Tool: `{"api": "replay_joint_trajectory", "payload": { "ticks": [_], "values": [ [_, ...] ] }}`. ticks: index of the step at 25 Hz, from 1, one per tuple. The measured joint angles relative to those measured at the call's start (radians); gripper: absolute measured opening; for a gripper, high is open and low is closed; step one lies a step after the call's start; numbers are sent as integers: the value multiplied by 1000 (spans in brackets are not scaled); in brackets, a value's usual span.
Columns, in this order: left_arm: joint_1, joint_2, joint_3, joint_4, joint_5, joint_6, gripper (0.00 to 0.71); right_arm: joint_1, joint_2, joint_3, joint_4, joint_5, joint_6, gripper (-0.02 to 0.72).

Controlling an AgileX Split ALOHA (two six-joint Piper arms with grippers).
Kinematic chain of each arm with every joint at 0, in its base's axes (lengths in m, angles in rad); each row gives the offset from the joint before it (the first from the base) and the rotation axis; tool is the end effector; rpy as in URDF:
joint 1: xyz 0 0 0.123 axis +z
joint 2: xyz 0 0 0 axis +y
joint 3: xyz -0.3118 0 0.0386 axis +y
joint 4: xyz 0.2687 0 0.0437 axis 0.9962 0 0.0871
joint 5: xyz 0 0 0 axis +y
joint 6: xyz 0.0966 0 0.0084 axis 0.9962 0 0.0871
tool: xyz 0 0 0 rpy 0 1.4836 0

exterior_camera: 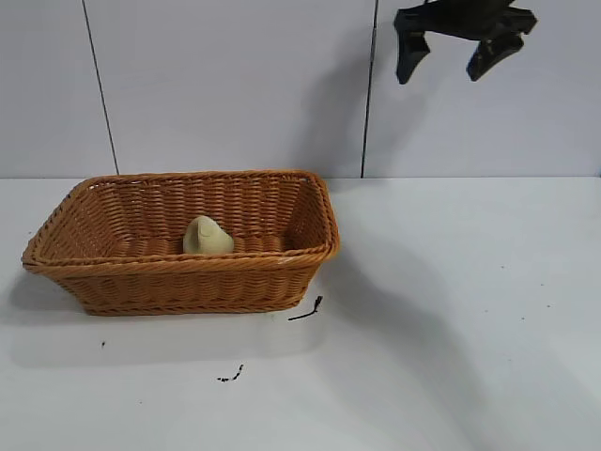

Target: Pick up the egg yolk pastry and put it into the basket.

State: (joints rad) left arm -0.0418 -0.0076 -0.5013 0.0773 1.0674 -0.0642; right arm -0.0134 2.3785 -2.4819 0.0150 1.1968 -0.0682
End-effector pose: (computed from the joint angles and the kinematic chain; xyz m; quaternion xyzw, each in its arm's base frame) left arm -0.0122 0.0071 0.2845 -0.0113 0.8519 0.0109 0.5234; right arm 0.5666 -0.0062 0.2999 -0.0256 0.9600 -0.0039 0.2786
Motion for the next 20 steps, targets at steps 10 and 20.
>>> {"api": "replay_joint_trajectory", "payload": {
  "ticks": [10, 20],
  "values": [
    [0, 0, 0, 0, 0, 0, 696, -23, -234, 360, -15, 14, 0, 694],
    [0, 0, 0, 0, 0, 0, 696, -23, -714, 958, 43, 12, -12, 694]
  ]
}}
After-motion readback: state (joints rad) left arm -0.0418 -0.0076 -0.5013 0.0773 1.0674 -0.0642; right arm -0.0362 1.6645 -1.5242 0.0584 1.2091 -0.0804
